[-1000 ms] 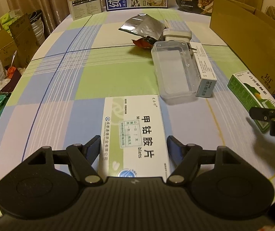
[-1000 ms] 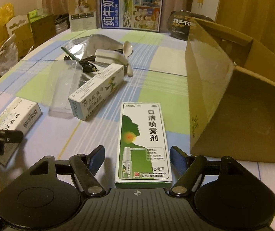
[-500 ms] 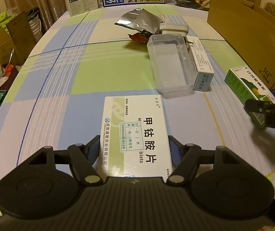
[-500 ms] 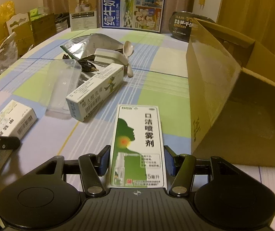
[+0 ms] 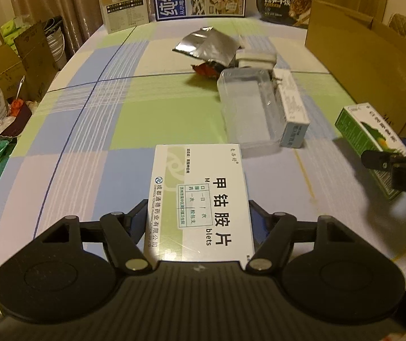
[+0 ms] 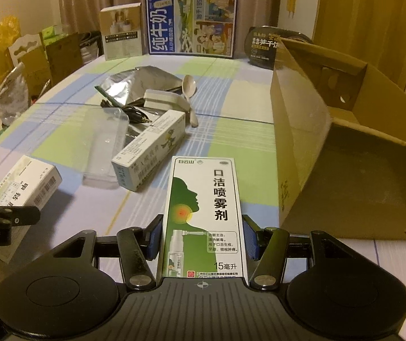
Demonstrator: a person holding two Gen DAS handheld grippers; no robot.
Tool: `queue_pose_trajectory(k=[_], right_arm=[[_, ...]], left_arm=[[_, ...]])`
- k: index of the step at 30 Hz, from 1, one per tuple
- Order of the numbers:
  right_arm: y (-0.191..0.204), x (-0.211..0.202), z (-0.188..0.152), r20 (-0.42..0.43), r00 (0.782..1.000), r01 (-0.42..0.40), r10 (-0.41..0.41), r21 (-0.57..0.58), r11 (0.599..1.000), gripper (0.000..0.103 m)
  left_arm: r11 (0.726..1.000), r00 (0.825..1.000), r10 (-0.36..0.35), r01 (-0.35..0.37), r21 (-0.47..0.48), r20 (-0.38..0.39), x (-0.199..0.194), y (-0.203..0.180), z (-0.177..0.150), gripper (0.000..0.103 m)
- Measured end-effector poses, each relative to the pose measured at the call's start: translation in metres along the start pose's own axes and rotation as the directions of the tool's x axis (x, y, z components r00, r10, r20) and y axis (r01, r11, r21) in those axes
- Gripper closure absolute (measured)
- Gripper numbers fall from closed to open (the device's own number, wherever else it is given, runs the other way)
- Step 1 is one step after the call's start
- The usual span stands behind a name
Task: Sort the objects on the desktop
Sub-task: 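Carry both held boxes over the open cardboard box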
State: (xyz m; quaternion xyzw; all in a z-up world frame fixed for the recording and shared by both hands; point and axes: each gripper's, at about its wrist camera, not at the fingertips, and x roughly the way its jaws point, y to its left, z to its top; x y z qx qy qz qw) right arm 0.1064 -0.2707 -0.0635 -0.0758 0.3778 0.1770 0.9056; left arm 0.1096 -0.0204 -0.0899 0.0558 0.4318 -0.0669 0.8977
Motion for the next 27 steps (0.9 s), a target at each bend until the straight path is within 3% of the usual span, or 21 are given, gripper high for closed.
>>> queue_pose_trajectory(k=[12, 27], right_arm=[[-0.019, -0.076, 0.017, 0.113, 0.992, 0.055, -0.061, 0.049, 0.997, 0.050], [-0.082, -0.142, 0.028, 0.196, 0.960, 0.172, -0.200, 0.148, 0.974, 0.050]], left_arm=[[0.998, 0.995, -0.059, 0.058, 0.022, 0.082, -0.050, -0.024, 0.018, 0.036], [0.969, 0.960, -0.229, 0.208, 0.135, 0.163, -0.091, -0.113, 0.063, 0.036]])
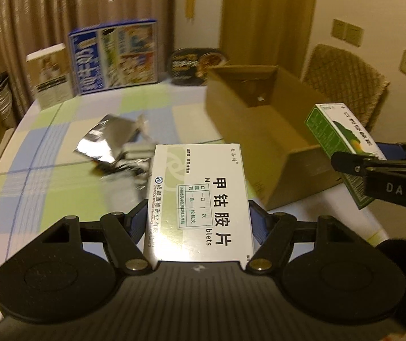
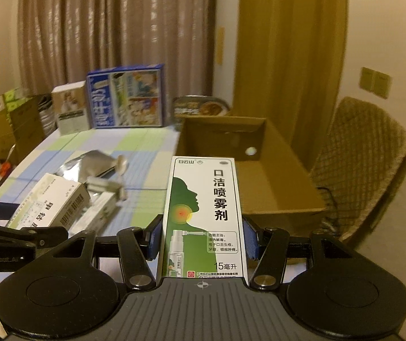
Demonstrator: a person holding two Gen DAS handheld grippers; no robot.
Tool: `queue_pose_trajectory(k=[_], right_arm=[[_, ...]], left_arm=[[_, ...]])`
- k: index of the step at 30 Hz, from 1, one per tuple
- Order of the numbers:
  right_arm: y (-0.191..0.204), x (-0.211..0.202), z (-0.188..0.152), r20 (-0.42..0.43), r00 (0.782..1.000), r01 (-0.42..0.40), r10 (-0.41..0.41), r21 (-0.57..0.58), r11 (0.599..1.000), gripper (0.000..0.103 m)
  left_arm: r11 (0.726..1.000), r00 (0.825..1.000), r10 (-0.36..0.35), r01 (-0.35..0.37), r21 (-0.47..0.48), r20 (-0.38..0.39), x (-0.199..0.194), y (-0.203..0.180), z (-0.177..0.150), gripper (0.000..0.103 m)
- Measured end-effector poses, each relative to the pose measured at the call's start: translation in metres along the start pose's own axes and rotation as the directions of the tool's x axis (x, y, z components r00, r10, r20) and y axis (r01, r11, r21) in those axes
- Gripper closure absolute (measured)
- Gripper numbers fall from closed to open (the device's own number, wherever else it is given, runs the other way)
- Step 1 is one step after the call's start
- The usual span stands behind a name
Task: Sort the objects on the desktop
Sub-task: 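Carry both held boxes over the open cardboard box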
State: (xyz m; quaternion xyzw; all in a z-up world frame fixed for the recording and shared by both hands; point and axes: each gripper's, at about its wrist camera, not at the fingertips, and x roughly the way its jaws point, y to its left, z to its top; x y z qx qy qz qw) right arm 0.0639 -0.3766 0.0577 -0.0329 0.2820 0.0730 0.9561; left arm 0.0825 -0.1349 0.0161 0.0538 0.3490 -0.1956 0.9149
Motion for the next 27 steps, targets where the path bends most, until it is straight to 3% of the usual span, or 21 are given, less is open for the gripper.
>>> queue_pose_trajectory(k=[15, 27], right_arm=[[-0.039, 0.014, 0.012, -0.005, 0.999, 0.032, -0.031, 0.031, 0.999, 0.050], [-0.061, 0.038, 0.024, -0.006, 0.999, 0.039, -0.039, 0.040, 0.998, 0.050]], left_arm=[[0.996, 0.997, -0.069, 0.067, 0.064, 0.028, 0.018, -0.053, 0.040, 0.036], [0.994, 0.996, -0.086, 0.085, 0.065, 0.021, 0.045, -0.068, 0.063, 0.036]])
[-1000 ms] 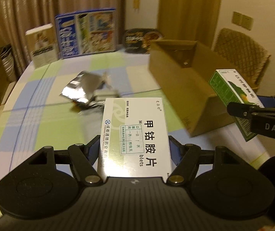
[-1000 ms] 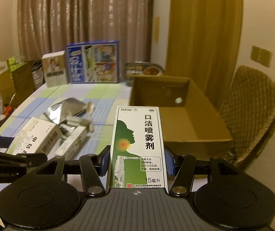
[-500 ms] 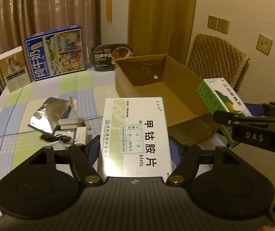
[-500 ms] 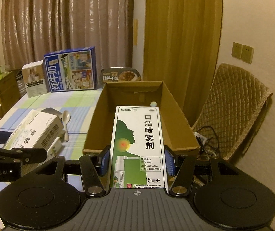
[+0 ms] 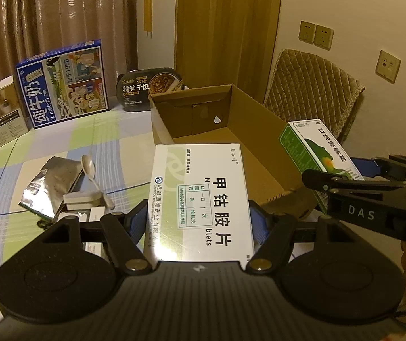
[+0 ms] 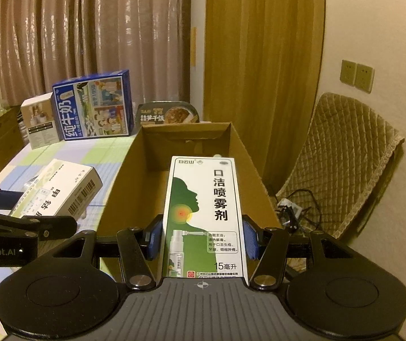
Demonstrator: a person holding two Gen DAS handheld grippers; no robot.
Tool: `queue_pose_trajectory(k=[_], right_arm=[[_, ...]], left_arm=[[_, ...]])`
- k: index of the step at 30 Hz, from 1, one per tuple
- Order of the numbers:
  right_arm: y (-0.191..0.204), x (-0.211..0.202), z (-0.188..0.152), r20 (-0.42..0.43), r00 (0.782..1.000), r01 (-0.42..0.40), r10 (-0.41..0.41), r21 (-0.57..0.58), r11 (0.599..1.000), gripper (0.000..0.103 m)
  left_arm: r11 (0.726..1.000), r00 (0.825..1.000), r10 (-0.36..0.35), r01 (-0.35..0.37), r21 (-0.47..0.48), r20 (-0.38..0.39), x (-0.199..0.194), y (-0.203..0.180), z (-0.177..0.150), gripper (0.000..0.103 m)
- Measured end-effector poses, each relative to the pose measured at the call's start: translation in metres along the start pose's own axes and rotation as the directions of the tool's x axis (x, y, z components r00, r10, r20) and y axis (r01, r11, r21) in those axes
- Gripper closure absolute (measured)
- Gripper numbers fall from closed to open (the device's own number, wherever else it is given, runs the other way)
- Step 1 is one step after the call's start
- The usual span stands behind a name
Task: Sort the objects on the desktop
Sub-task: 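Carry both held boxes over the open cardboard box, then open the left tool and right tool, dropping both boxes into the cardboard box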
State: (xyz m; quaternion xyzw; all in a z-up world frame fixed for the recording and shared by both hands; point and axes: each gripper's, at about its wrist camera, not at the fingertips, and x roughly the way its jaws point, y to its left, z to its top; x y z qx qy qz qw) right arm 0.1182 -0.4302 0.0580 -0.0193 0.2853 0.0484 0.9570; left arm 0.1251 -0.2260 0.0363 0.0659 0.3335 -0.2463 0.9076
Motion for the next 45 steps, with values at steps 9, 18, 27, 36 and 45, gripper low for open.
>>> queue_pose_trajectory(k=[9, 18, 27, 36, 45], right_arm=[[-0.028, 0.034, 0.023, -0.010, 1.000, 0.004, -0.004, 0.035, 0.999, 0.050], [-0.046, 0.068, 0.036, -0.029, 1.000, -0.001, 0.002, 0.043, 0.999, 0.050], [-0.048, 0.085, 0.034, -0.058, 0.998, 0.012, -0.010, 0.043, 0.999, 0.050], [-0.044, 0.089, 0.030, -0.070, 0.998, -0.001, 0.004, 0.044, 0.999, 0.050], [-0.034, 0.093, 0.034, -0.067, 0.997, -0.023, 0.026, 0.036, 0.999, 0.050]], left_arm=[[0.999, 0.999, -0.032, 0.031, -0.026, -0.007, 0.038, -0.006, 0.025, 0.036], [0.995, 0.997, -0.080, 0.079, -0.063, -0.013, 0.083, -0.008, 0.049, 0.036], [0.991, 0.994, -0.110, 0.108, -0.077, -0.023, 0.113, -0.011, 0.057, 0.036], [0.991, 0.997, -0.082, 0.082, -0.110, 0.001, 0.105, 0.009, 0.053, 0.034], [0.988, 0.999, -0.035, 0.038, -0.147, 0.024, 0.081, 0.032, 0.044, 0.031]])
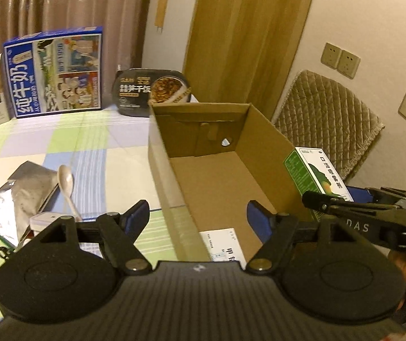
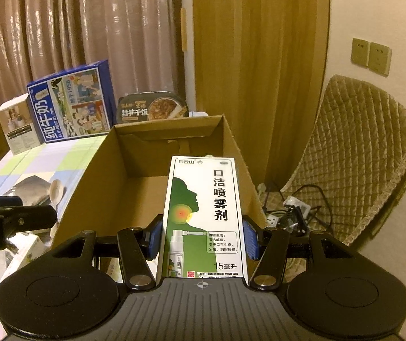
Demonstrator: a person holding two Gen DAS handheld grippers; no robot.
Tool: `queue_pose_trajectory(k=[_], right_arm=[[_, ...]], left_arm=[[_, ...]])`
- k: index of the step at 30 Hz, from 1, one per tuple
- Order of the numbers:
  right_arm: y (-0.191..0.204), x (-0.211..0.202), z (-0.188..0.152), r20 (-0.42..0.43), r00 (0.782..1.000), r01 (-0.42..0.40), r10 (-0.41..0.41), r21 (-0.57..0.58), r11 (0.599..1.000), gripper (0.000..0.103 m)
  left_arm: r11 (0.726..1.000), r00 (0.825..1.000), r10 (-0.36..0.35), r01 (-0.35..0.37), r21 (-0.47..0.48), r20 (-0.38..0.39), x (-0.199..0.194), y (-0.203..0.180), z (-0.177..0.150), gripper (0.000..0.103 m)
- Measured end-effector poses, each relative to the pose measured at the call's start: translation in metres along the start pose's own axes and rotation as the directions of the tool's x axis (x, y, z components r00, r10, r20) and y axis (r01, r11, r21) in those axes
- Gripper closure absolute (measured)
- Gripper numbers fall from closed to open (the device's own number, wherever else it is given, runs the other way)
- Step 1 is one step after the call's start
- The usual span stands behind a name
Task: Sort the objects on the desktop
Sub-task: 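Open the left tool and right tool, dropping both boxes into the cardboard box, then move both tools back toward the remaining items on the table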
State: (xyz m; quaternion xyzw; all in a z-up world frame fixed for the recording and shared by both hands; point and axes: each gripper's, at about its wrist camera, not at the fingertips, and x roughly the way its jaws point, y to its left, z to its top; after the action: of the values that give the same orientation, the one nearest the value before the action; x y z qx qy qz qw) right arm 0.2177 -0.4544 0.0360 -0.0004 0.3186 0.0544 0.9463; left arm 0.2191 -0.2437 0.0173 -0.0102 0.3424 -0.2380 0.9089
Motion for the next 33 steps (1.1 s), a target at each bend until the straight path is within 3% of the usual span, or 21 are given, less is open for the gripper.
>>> queue_pose_trajectory(k=[5, 19, 26, 33], right_arm=[[-0.002, 0.000, 0.003, 0.040, 0.997, -0.071, 0.069, 0.046, 0.996, 0.047], [0.013, -0.052, -0.014, 0.068, 0.997, -0.044, 0.039, 0.081, 0.996, 0.034], [0.050, -0.094, -0.032, 0.101, 0.989, -0.112, 0.104, 0.077, 0.991, 0.015], [0.093, -0.116, -0.054, 0.068, 0.981, -0.183, 0.180, 0.044, 0.982, 0.002]], left_arm=[[1.000, 1.000, 0.009, -0.009, -0.008, 0.000, -0.004, 0.006, -0.004, 0.030], [0.997, 0.999, 0.046, -0.046, -0.056, 0.002, -0.045, 0.030, -0.030, 0.026], [0.995, 0.997, 0.081, -0.081, -0.063, -0.012, -0.080, 0.046, -0.057, 0.024], [0.987, 0.989, 0.145, -0.146, -0.071, -0.021, -0.127, 0.073, -0.096, 0.011]])
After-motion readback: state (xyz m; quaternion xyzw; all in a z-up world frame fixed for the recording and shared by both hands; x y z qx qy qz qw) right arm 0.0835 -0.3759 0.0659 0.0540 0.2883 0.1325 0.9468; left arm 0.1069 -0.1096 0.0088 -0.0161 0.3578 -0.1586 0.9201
